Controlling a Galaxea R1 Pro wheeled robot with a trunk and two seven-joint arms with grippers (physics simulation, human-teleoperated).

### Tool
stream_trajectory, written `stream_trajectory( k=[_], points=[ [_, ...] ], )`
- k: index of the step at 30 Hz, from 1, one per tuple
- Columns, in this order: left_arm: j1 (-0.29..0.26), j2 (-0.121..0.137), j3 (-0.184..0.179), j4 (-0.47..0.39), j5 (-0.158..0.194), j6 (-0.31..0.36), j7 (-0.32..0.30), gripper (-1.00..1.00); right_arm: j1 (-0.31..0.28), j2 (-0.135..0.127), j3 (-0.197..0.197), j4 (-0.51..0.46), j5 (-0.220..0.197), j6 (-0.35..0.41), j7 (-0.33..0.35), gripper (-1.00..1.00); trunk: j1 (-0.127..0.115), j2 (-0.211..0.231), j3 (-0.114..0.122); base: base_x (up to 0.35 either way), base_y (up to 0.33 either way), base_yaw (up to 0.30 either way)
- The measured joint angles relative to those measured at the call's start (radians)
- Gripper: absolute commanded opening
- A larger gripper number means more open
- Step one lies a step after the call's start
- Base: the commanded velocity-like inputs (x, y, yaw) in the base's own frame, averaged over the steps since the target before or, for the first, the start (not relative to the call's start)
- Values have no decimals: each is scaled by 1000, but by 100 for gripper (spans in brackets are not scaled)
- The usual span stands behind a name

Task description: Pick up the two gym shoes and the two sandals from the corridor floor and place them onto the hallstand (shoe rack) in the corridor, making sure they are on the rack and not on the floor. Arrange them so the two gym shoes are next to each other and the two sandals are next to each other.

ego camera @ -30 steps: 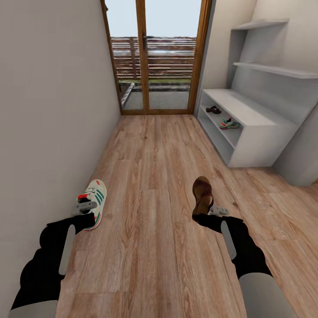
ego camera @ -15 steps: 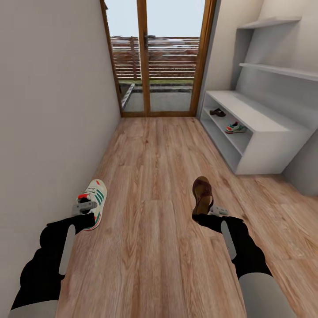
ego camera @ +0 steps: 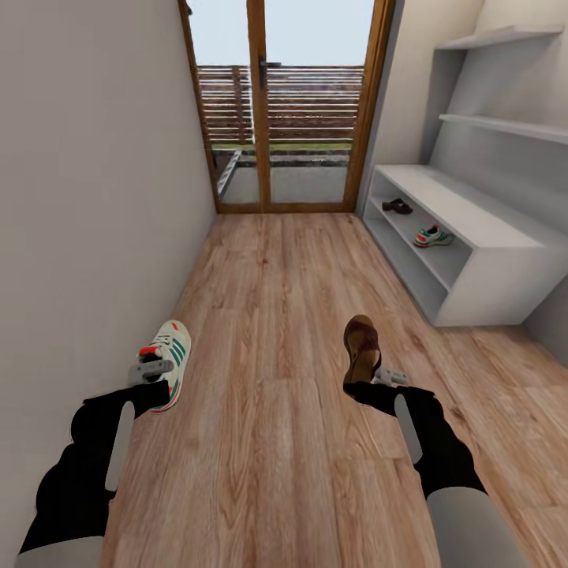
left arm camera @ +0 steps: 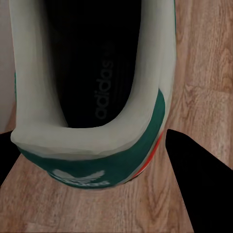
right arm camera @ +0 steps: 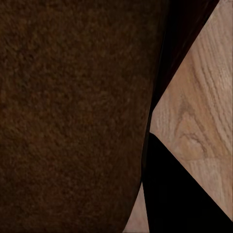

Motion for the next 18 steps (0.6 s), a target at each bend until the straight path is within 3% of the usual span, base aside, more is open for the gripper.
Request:
stream_trajectory(
  k=[18],
  points=[
    [0, 0, 0, 0, 0, 0, 0, -100, 0, 0, 0, 0, 1, 0, 0, -100, 0, 0, 0, 338, 3, 0]
  ],
)
